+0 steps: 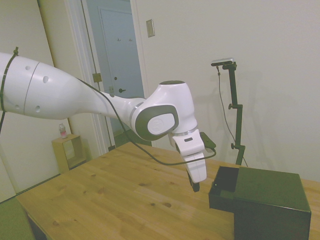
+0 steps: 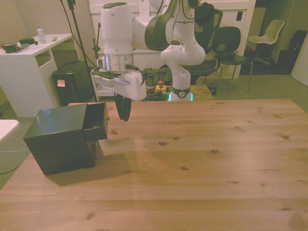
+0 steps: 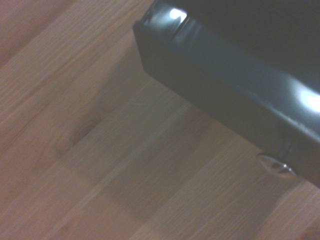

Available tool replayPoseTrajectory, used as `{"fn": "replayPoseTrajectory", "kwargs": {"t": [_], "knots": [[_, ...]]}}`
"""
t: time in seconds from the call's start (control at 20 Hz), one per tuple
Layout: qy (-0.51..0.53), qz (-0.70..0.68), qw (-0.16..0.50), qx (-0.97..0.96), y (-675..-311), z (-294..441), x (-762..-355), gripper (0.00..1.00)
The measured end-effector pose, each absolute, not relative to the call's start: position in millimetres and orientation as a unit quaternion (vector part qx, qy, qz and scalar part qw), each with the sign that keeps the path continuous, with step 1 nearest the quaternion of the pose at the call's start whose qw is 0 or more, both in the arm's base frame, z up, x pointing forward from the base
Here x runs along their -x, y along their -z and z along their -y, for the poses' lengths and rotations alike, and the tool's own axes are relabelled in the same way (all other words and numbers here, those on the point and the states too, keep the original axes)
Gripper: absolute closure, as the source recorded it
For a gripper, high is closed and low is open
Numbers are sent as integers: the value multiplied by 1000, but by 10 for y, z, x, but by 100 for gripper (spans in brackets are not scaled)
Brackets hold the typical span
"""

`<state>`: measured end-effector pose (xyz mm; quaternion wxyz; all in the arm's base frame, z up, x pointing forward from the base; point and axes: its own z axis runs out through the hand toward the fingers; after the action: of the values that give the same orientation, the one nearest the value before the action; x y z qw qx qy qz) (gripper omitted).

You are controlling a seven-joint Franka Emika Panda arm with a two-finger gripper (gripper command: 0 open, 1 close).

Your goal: Close the top drawer

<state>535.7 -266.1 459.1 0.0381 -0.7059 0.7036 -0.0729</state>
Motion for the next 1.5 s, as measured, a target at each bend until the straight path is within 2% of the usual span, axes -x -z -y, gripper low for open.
{"fn": "replayPoseTrajectory", "kwargs": {"t": [0.35,1.5], "knots": [[57,-714,30,697,-4549,2821,-5385,100],[49,-756,27,652,-4739,3408,-5259,100]]}}
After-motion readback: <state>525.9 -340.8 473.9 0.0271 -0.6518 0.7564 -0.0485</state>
